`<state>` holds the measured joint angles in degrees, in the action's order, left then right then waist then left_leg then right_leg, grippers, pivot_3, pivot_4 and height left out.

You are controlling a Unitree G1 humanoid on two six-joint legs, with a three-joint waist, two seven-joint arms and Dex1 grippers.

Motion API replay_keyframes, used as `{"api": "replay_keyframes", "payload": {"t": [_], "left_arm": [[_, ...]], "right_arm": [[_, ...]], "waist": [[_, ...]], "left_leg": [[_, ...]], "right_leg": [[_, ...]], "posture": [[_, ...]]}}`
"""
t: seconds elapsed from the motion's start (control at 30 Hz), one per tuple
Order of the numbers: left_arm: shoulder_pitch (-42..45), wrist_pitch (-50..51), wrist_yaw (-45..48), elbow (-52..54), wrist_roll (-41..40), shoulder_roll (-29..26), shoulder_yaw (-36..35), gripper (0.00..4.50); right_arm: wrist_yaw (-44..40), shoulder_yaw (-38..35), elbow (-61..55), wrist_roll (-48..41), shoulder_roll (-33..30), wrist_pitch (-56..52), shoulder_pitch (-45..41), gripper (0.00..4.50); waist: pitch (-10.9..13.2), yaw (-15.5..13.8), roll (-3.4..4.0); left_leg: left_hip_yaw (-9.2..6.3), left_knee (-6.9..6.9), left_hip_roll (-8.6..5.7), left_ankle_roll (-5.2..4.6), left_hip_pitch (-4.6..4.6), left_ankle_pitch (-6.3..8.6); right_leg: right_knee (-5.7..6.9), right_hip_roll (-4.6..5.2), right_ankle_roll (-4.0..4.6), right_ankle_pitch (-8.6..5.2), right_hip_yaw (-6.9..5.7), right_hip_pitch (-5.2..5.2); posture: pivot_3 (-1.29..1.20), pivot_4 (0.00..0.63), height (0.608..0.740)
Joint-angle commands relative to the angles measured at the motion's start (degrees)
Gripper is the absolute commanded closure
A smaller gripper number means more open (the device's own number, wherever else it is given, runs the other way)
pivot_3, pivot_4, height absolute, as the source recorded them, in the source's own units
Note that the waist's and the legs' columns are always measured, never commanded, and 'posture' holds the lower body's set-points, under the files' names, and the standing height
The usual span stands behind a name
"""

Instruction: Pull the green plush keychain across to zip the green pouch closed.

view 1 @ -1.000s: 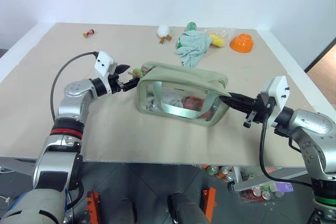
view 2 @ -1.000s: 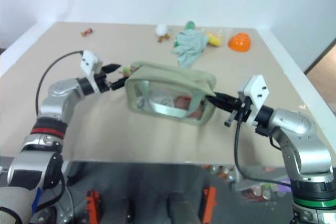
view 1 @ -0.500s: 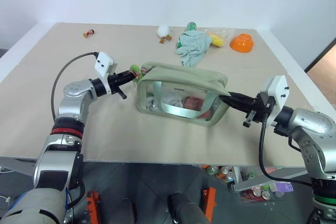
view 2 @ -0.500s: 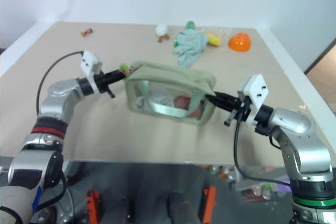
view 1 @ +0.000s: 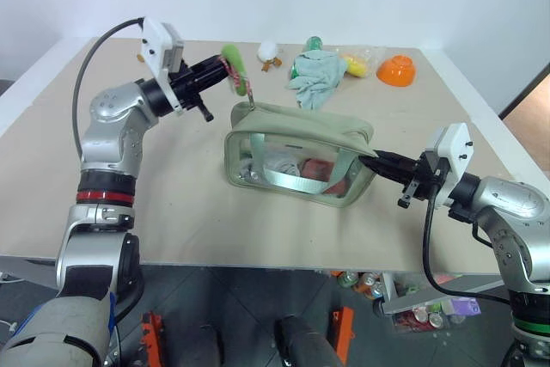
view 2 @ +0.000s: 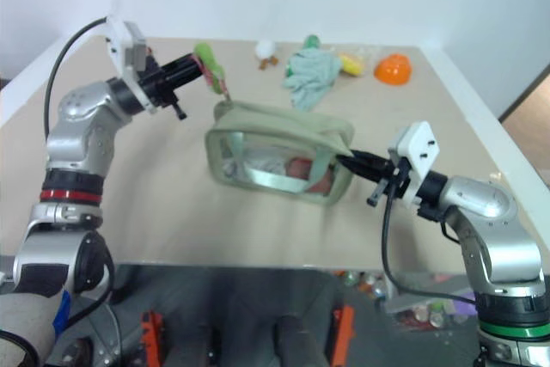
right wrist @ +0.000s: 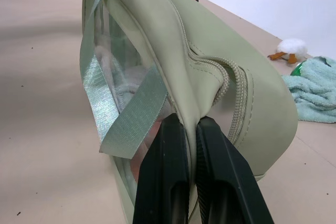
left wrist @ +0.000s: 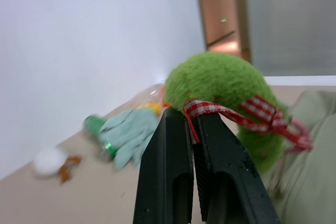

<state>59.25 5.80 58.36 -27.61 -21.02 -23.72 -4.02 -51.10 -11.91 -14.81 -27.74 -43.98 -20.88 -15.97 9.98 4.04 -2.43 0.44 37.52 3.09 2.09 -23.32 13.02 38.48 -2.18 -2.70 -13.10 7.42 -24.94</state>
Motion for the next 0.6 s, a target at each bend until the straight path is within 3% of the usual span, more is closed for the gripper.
{"api": "replay_keyframes", "payload": {"t": [0.03,0.4,0.57,0.6], "left_arm": [[3.3,0.1,3.0,2.6,1.1,1.0,3.3,4.48],[5.3,-2.5,12.9,0.1,7.4,0.6,12.1,4.48],[7.3,-0.9,13.2,-1.7,8.1,-0.5,11.5,4.48],[7.6,-0.9,13.1,-2.0,7.8,-0.6,10.9,4.16]], "right_arm": [[0.1,-0.8,-0.5,0.2,-0.4,0.9,-0.6,4.5],[0.7,-1.1,-1.4,0.4,-0.3,1.4,0.7,4.5],[0.8,-1.0,-1.2,0.5,-0.3,1.5,0.5,4.5],[0.8,-0.9,-1.2,0.5,-0.3,1.6,0.5,4.5]], "waist": [[0.0,0.0,0.0],[0.0,0.1,0.01],[0.0,0.1,0.01],[0.0,0.1,0.01]], "left_leg": [[0.0,0.0,-0.01,0.0,0.0,0.0],[-0.05,-0.01,-0.05,0.0,0.0,0.0],[-0.1,-0.01,-0.07,-0.02,0.0,-0.01],[-0.11,-0.01,-0.07,-0.03,0.0,-0.01]], "right_leg": [[0.0,0.0,0.0,0.0,0.01,0.0],[0.02,0.01,-0.02,-0.02,0.01,-0.01],[0.03,0.0,-0.02,-0.02,0.01,0.0],[0.03,0.0,-0.02,-0.02,0.01,0.0]], "posture": [[0.0,0.15,0.738],[0.0,0.15,0.738],[0.0,0.15,0.738],[0.0,0.15,0.738]]}}
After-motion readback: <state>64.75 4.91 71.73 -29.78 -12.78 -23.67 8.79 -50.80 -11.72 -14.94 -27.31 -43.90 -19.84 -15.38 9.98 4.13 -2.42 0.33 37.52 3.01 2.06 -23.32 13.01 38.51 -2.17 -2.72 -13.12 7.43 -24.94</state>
